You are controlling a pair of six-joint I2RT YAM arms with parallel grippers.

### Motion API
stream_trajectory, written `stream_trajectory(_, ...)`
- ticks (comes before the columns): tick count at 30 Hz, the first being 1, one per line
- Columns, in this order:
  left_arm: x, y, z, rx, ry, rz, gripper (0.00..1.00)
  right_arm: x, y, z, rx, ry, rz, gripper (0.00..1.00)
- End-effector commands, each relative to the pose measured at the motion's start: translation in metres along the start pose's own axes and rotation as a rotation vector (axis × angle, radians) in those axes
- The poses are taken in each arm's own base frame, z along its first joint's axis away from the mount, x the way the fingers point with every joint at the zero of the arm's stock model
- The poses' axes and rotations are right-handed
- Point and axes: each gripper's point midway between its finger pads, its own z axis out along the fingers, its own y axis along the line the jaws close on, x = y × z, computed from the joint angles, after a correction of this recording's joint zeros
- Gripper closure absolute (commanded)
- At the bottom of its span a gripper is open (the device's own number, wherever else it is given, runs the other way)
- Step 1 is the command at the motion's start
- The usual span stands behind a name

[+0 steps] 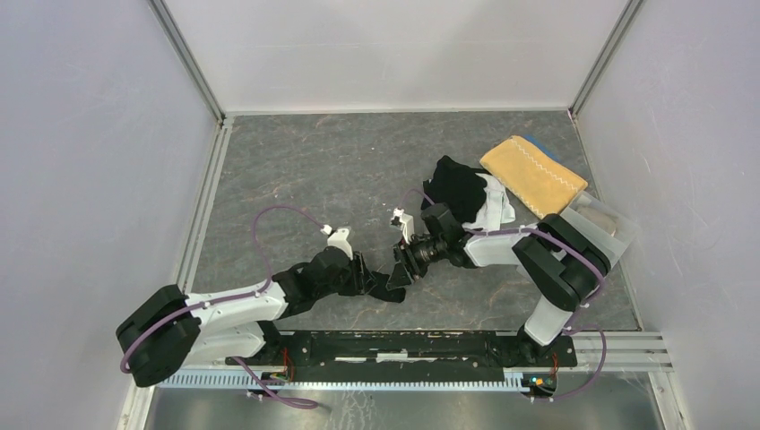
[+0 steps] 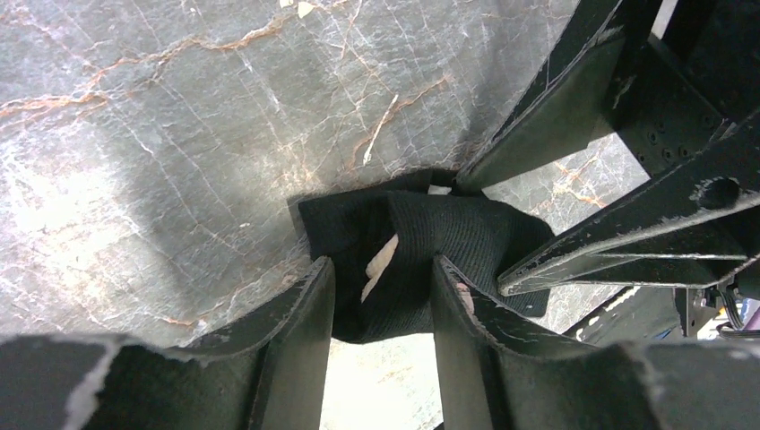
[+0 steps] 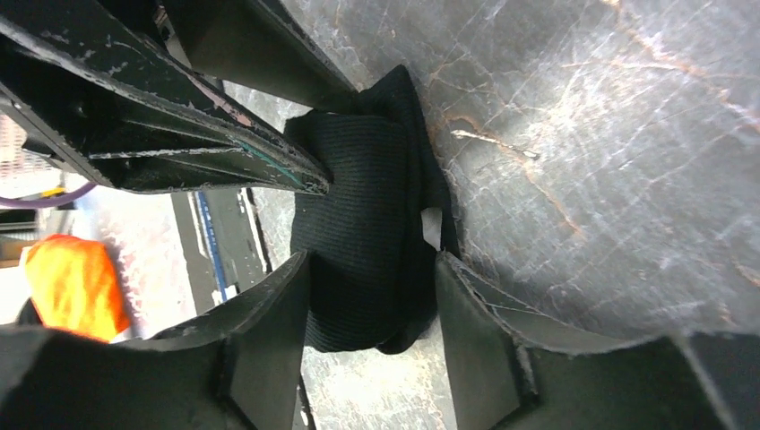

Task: Roll the underwear
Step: Roll the underwear to the center of the board.

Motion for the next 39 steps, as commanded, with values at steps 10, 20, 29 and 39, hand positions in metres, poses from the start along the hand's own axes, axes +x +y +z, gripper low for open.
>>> stream_trajectory(10, 0.013, 0.021, 0.003, -0.070, 0.024, 0.090, 0.55, -0.004, -0.024, -0.005, 0.153, 0.128, -0.145, 0.17)
stream_trajectory(20, 0.015, 0.024, 0.006, -0.085, 0.030, 0.099, 0.58, -0.022, -0.010, -0.021, 0.226, 0.160, -0.282, 0.12)
stream_trajectory(29, 0.014, 0.024, 0.006, -0.091, 0.025, 0.095, 0.59, -0.047, 0.001, -0.029, 0.222, 0.154, -0.355, 0.11)
stream_trajectory(39, 0.012, 0.023, 0.007, -0.088, 0.022, 0.097, 0.60, -0.054, 0.000, -0.009, 0.122, 0.229, -0.369, 0.11)
